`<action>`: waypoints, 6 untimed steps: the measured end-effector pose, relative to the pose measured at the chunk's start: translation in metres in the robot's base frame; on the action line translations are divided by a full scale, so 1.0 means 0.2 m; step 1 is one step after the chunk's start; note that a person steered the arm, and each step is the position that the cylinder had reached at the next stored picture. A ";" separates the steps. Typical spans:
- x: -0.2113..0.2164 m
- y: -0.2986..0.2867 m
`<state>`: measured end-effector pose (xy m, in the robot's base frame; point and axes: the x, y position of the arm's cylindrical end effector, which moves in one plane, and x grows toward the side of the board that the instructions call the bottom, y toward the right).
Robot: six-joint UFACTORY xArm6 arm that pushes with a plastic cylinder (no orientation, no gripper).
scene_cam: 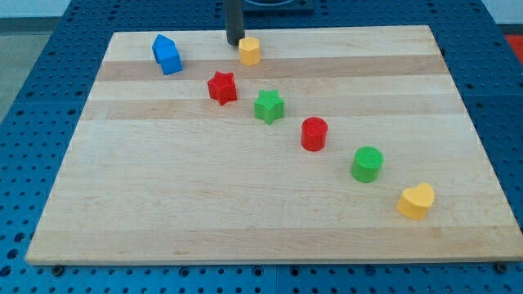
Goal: Slide the red star closer to the red circle
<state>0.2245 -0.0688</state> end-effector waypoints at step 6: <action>0.45 0.84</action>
